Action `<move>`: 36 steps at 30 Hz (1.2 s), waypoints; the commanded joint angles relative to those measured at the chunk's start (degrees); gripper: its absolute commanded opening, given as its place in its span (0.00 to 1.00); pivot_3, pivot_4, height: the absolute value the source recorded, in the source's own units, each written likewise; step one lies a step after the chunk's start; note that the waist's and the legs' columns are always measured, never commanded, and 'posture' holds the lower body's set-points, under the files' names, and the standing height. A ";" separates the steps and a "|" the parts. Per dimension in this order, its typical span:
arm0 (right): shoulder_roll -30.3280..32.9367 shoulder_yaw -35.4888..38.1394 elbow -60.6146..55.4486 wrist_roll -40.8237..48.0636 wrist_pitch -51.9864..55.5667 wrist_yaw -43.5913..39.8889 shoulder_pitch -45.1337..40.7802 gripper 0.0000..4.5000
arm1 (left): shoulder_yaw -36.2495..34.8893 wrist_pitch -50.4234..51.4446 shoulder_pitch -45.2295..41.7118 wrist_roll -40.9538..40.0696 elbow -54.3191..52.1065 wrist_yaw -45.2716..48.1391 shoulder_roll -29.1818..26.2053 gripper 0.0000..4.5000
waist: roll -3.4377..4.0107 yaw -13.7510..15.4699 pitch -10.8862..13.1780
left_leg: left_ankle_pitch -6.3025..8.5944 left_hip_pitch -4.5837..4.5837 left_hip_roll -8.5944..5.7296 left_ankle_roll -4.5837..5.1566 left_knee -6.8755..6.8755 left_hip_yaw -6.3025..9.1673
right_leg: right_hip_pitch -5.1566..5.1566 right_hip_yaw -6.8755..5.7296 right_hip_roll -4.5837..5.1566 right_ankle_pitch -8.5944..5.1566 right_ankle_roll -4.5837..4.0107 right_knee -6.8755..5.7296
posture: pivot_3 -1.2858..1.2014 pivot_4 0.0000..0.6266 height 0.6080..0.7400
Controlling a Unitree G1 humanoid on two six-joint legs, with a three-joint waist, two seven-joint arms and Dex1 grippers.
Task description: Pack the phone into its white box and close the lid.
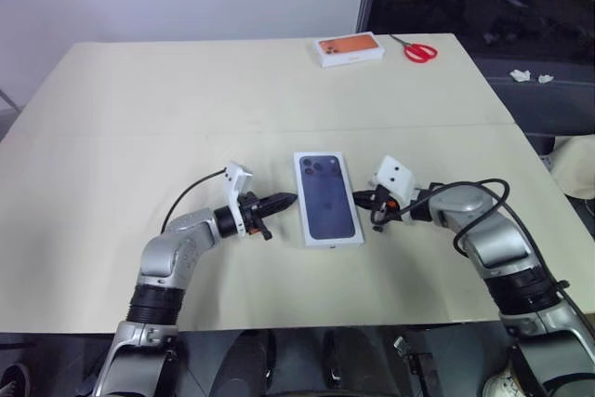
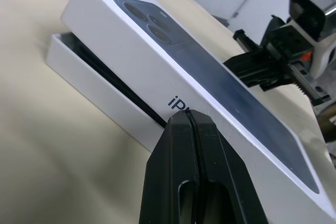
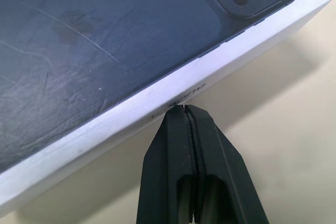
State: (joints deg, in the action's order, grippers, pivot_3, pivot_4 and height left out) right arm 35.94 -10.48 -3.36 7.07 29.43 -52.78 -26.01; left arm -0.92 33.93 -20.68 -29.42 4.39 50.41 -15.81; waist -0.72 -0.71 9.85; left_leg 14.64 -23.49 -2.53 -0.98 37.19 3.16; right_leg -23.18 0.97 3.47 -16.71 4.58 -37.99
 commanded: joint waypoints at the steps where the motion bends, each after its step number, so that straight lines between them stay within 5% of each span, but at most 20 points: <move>1: -0.84 0.08 -1.10 0.37 -2.08 -0.04 -1.56 0.01 | -0.46 -0.91 -0.94 -0.90 -1.09 0.30 -0.36 0.00 | 0.00 0.05 0.00 | 0.00 0.00 0.00 0.00 0.00 0.00 | 0.00 0.00 0.00 0.00 0.00 0.00 | 0.52 0.24 1.00; 27: 0.56 -0.52 2.95 -3.85 -5.89 1.16 -2.95 0.01 | -0.61 -5.32 -0.95 0.51 0.65 -1.74 -0.07 0.00 | 0.00 0.04 0.00 | 0.00 0.00 0.00 -0.01 0.01 -0.01 | 0.01 0.00 0.00 0.00 0.00 -0.01 | 0.52 0.24 1.00; 36: -2.25 5.63 7.56 -1.44 -8.05 5.63 -8.36 0.01 | -0.90 -5.35 -0.37 0.16 -1.03 -1.61 -1.30 0.00 | 0.00 -0.06 0.00 | -0.01 0.01 0.00 -0.01 0.02 -0.01 | 0.00 0.01 0.00 0.00 0.00 -0.02 | 0.52 0.24 1.00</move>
State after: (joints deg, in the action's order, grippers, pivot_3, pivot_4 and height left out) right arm 34.50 -8.05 4.91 3.72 22.81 -48.49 -32.47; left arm -0.97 29.36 -20.93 -28.75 5.80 48.42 -16.12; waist -0.72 -0.77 9.85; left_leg 14.63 -23.48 -2.52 -1.00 37.21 3.15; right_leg -23.20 0.98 3.46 -16.71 4.58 -38.02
